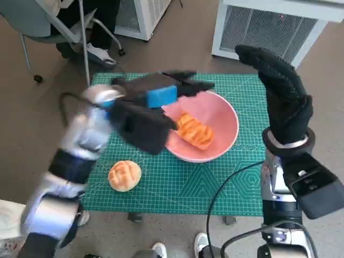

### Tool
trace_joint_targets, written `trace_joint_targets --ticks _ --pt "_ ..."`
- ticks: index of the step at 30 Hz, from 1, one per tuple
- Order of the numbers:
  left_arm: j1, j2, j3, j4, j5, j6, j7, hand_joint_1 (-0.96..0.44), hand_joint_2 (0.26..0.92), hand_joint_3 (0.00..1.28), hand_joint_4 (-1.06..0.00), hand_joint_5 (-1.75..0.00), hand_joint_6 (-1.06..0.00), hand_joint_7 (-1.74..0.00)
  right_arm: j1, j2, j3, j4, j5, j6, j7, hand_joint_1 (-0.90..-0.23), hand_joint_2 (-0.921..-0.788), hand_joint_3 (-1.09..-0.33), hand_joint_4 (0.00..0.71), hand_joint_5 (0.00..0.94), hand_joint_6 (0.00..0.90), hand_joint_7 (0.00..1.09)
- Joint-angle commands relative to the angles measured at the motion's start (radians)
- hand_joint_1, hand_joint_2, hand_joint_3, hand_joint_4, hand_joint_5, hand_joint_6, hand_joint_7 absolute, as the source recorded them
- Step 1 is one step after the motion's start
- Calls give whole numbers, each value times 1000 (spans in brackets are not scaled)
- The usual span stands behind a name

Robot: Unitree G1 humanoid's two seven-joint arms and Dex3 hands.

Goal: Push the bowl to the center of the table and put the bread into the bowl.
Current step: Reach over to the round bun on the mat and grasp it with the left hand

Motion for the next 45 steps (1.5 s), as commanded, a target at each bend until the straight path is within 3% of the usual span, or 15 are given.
trace_joint_targets --ticks 1,12,22,32,45 --pt "107 101 89 -156 -82 8 -40 -329 856 3 -104 -28 -251 -56 26 -2 7 -13 -4 18 -3 -590 -921 -849 -1 477 -1 644" --pt "394 290 238 -350 -165 -38 -55 -375 877 7 -169 -25 -297 -78 31 -3 9 -22 6 23 3 -606 -921 -851 -1 474 -1 643" --pt "592 353 277 -442 -117 -5 -18 -336 871 1 -206 -17 -340 -92 17 -2 9 10 15 14 12 -603 -921 -845 -1 474 -1 642" --pt "639 330 201 -388 -45 42 -10 -323 859 0 -214 -7 -348 -81 -4 -1 11 52 21 -2 25 -603 -921 -839 -1 485 -1 643" --pt "597 247 47 -172 64 12 53 -349 865 2 -248 -14 -349 -71 -13 -5 6 69 31 -9 43 -604 -921 -840 -1 490 -1 646"
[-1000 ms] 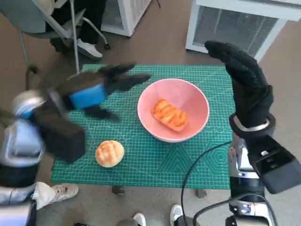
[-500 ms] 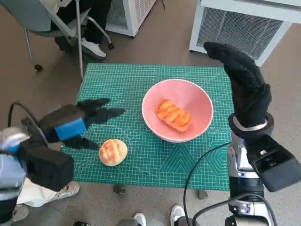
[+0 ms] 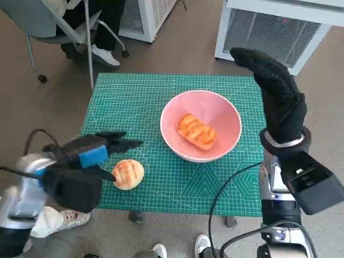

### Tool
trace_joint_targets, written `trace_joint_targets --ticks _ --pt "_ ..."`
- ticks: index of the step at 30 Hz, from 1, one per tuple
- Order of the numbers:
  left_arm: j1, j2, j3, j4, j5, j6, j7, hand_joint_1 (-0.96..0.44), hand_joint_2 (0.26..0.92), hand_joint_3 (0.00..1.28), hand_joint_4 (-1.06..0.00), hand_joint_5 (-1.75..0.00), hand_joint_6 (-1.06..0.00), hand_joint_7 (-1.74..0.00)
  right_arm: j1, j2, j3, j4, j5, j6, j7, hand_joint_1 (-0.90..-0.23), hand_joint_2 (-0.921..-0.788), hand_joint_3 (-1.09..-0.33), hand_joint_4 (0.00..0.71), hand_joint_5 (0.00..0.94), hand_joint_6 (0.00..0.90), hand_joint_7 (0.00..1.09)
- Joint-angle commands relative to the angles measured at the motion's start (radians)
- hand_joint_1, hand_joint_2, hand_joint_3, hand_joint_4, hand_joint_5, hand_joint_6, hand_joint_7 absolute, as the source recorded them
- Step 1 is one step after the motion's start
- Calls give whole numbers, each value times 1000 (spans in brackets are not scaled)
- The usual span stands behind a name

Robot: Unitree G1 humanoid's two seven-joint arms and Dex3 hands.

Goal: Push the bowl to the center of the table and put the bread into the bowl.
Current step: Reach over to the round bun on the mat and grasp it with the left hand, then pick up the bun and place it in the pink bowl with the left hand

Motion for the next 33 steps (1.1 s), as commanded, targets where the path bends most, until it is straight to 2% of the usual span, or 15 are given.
trace_joint_targets --ticks 1,7,10,11,13,14,15,16,17,18,19,20,22,26,33 --pt "-23 -41 -53 94 45 -24 45 -349 865 2 -251 -15 -349 -71 6 -4 -1 16 19 1 15 -604 -921 -840 -1 490 -1 646" --pt "-40 -88 -104 216 90 -48 103 -331 869 3 -304 -29 -376 -89 11 -5 2 0 22 7 15 -603 -921 -845 -1 491 -1 648" --pt "-46 -106 -125 263 112 -46 125 -302 875 5 -357 -47 -424 -122 12 -6 3 -5 21 8 14 -603 -921 -847 -1 490 -1 648" --pt "-48 -110 -131 273 117 -43 130 -273 878 4 -434 -60 -443 -212 13 -7 3 -7 21 8 14 -603 -921 -847 -1 490 -1 648" --pt "-49 -114 -140 284 121 -39 136 -249 880 2 -509 -57 -415 -375 15 -7 4 -11 21 9 13 -603 -921 -847 -1 490 -1 647" --pt "-49 -115 -143 287 122 -37 138 -225 882 1 -579 -80 -425 -479 15 -7 4 -12 20 9 13 -603 -921 -847 -1 490 -1 647" --pt "-47 -116 -147 290 124 -35 139 -216 882 1 -604 -89 -428 -516 16 -7 4 -13 20 9 12 -603 -921 -847 -1 490 -1 647" --pt "-46 -117 -149 293 125 -34 141 -190 885 1 -661 -174 -451 -616 16 -7 4 -14 19 10 12 -603 -921 -847 -1 490 -1 647" --pt "-44 -116 -151 294 123 -34 139 -174 886 1 -661 -300 -464 -685 17 -7 4 -18 19 11 11 -603 -921 -847 -1 490 -1 647" --pt "-43 -115 -152 295 122 -34 138 -140 893 19 -665 -472 -485 -794 18 -7 5 -20 18 12 10 -603 -921 -847 -1 490 -1 647" --pt "-41 -111 -151 290 119 -33 132 -90 903 55 -659 -734 -505 -963 18 -6 5 -24 17 14 8 -603 -921 -848 -1 490 -1 648" --pt "-39 -104 -148 278 112 -29 121 -58 906 73 -666 -898 -533 -1051 19 -6 5 -27 16 15 7 -602 -921 -849 -1 490 -1 648" --pt "-37 -96 -145 263 104 -24 109 -30 905 85 -680 -1042 -573 -1104 20 -6 4 -31 14 17 5 -602 -921 -851 -1 490 -1 648" --pt "-54 -66 -114 194 62 2 53 -7 902 94 -693 -1180 -624 -1109 21 -6 2 -31 17 17 6 -602 -921 -853 -1 493 -1 648" --pt "-95 -34 -2 53 -43 37 21 -1 906 89 -688 -1205 -636 -1121 16 -4 0 -16 18 11 8 -604 -921 -848 -1 498 -1 646"
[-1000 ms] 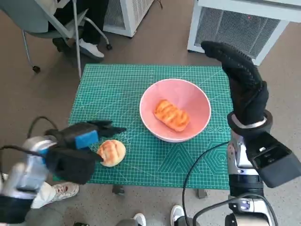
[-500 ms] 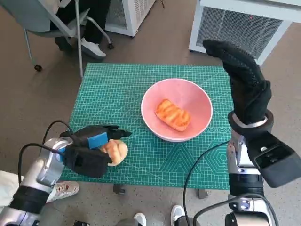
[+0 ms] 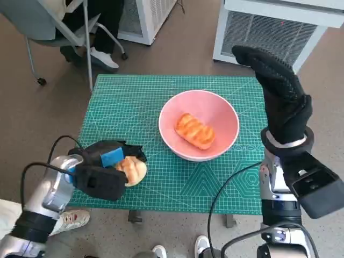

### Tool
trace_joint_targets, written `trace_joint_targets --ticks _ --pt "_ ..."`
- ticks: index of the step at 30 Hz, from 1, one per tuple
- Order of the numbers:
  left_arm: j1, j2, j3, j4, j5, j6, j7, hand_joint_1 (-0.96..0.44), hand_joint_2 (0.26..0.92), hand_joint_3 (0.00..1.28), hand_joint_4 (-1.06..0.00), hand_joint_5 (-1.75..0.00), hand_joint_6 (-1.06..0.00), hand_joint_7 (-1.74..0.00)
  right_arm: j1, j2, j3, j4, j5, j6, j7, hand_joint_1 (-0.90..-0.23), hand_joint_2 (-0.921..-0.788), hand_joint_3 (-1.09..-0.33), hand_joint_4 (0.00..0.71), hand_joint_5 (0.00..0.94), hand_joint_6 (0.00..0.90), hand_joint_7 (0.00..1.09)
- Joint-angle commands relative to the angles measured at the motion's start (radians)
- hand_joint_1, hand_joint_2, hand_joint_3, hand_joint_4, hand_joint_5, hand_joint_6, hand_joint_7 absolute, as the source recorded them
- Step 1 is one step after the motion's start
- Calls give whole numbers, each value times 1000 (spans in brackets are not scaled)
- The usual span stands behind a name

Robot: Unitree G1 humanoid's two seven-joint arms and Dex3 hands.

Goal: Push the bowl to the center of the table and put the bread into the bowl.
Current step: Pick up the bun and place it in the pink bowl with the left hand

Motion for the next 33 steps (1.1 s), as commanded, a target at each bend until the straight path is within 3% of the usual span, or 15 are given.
trace_joint_targets --ticks 1,8,15,23,33 --pt "-17 29 81 -95 -70 21 -14 -1 911 86 -671 -1230 -641 -1110 14 -3 1 18 -4 6 2 -604 -921 -848 -1 498 -1 646" --pt "-102 5 189 -196 -160 40 19 0 919 90 -607 -1266 -661 -1120 5 0 0 41 -5 -7 4 -601 -921 -846 -1 499 -1 646" --pt "-236 -48 217 -205 -205 29 71 0 920 99 -602 -1205 -637 -1210 -1 3 1 56 -6 -20 4 -595 -921 -849 -1 501 -1 647" --pt "-433 -146 134 -58 -128 -54 163 0 920 93 -661 -1126 -595 -1271 -11 2 2 75 -6 -33 5 -592 -921 -846 -1 503 -1 648" --pt "-594 -254 14 186 -32 -135 214 0 920 86 -674 -1099 -601 -1277 -13 4 3 87 -6 -47 5 -595 -921 -836 -1 505 -1 648"
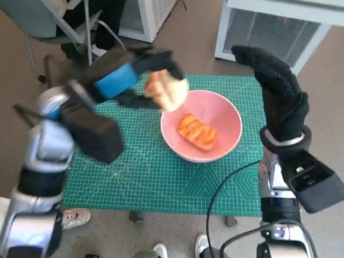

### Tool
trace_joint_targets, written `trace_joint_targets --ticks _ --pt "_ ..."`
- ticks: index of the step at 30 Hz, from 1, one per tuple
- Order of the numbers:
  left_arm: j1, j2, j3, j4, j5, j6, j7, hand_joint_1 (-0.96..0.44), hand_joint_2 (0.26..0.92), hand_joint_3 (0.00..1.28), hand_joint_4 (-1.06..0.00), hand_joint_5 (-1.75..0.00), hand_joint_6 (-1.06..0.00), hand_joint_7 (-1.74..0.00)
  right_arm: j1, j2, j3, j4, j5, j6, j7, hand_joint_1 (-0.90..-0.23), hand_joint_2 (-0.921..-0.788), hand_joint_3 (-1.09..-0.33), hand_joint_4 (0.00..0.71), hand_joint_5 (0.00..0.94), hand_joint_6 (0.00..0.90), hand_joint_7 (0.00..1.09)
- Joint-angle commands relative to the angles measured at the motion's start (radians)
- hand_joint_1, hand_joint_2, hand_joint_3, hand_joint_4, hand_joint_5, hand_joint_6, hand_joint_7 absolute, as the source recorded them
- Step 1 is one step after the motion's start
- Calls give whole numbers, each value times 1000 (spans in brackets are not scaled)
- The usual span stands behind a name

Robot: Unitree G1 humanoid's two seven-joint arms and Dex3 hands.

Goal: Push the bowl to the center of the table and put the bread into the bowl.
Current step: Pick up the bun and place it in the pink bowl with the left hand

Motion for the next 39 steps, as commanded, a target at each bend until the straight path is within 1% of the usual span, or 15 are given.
trace_joint_targets --ticks 1,6,8,9,10,11,12,13,14,15,18,21,24,33,39 --pt "-66 -50 -58 105 57 -24 32 0 920 85 -673 -1100 -601 -1275 8 0 3 17 -7 -3 4 -595 -921 -836 -1 505 -1 648" --pt "-111 -104 -108 213 109 -20 55 0 921 95 -665 -1136 -585 -1263 14 0 5 7 -12 -5 0 -593 -921 -836 -1 507 -1 649" --pt "-123 -122 -131 255 131 -10 52 0 921 179 -540 -1240 -521 -1348 16 -2 4 5 -12 -4 1 -589 -921 -838 -1 508 -1 650" --pt "-128 -128 -140 271 139 -6 50 -69 921 200 -489 -1111 -504 -1374 17 -2 4 3 -11 -4 1 -588 -921 -838 -1 508 -1 650" --pt "-133 -136 -155 299 150 -4 44 -167 921 233 -470 -818 -476 -1415 20 -4 4 -2 -11 -1 0 -587 -921 -839 -1 507 -1 650" --pt "-136 -142 -164 319 158 -3 40 -150 893 209 -391 -542 -386 -1094 22 -4 4 -6 -11 0 0 -586 -921 -842 -1 508 -1 651" --pt "-142 -148 -175 344 163 -1 32 -145 892 184 -367 -434 -378 -935 24 -5 3 -11 -12 3 -2 -586 -921 -843 -1 508 -1 651" --pt "-147 -152 -181 363 166 0 28 -155 897 129 -295 -279 -365 -650 26 -5 3 -15 -13 5 -3 -586 -921 -845 -1 508 -1 651" --pt "-151 -158 -186 380 167 5 18 -161 904 86 -250 -178 -369 -445 28 -6 3 -20 -14 8 -5 -585 -921 -847 -1 507 -1 652" --pt "-155 -162 -189 393 167 9 12 -179 909 59 -206 -114 -358 -305 30 -6 3 -24 -15 11 -6 -585 -921 -849 -1 507 -1 652" --pt "-162 -177 -196 424 160 35 -16 -232 917 26 -123 -37 -324 -123 35 -8 2 -37 -16 20 -9 -584 -921 -854 -1 505 -1 651" --pt "-161 -187 -196 438 153 50 -28 -289 920 19 -61 -12 -288 -48 38 -9 1 -45 -18 27 -11 -583 -921 -858 -1 503 -1 650" --pt "-151 -196 -192 453 150 46 -19 -338 921 20 -21 -3 -261 -16 41 -12 -2 -47 -21 32 -14 -584 -921 -859 -1 501 -1 648" --pt "-108 -197 -134 442 91 -5 37 -367 918 16 0 1 -237 0 42 -12 -7 -56 -34 44 -24 -583 -921 -856 -1 484 -1 646" --pt "-49 -207 -33 395 -15 -75 115 -392 918 18 1 1 -207 0 37 -13 -11 -55 -37 50 -30 -582 -921 -854 -1 467 -1 643"
